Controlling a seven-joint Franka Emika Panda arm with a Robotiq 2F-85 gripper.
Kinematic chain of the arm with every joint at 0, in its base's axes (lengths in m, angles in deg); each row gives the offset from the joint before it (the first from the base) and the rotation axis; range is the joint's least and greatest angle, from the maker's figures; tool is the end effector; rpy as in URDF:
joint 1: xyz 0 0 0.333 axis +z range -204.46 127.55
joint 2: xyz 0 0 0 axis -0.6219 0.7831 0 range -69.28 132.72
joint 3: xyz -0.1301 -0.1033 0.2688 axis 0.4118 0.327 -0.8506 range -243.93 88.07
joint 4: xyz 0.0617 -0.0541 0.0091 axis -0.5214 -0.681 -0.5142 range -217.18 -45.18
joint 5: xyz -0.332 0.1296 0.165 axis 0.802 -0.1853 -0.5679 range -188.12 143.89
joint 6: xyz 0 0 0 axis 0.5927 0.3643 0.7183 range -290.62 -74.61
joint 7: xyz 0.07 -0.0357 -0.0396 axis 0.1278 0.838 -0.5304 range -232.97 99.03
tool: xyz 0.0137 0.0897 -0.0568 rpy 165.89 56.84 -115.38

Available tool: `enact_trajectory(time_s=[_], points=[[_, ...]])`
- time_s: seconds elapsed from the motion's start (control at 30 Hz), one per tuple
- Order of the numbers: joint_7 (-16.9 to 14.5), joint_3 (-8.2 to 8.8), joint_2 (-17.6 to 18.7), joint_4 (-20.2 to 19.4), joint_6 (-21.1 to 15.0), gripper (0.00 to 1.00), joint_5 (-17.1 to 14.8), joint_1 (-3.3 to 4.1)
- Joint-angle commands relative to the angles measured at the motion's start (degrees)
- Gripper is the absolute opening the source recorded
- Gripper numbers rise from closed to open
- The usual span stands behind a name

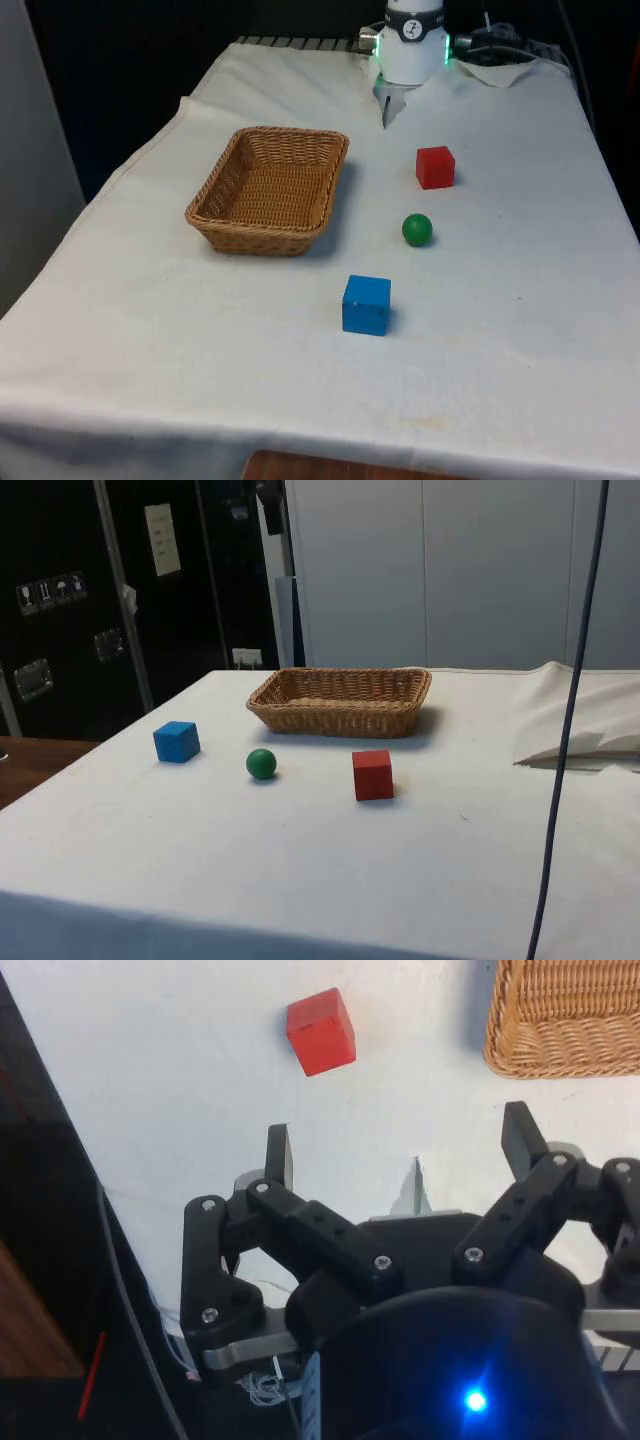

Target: Place all non-red objects into the basket.

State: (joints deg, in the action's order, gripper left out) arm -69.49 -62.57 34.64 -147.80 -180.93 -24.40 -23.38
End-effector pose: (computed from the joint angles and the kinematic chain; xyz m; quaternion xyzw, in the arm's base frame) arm 0.5677 0.0026 0.4815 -0.9992 -0.0133 0.0356 0.0132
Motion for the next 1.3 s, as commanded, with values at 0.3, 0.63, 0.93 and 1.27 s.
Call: enact_trajectory(time_s=[0.3, 0.63, 0.93, 1.27], points=[[0.52, -0.63, 0.23, -1.38, -3.09, 1.00, 0.00, 0.00], [1.95, -1.60, 0.52, -3.38, -8.42, 1.00, 0.40, 0.17], [2.58, -2.29, 2.01, -3.84, -11.97, 1.00, 0.57, 0.23], [2.58, -2.58, 4.35, -3.95, -15.47, 1.00, 0.17, 0.17]])
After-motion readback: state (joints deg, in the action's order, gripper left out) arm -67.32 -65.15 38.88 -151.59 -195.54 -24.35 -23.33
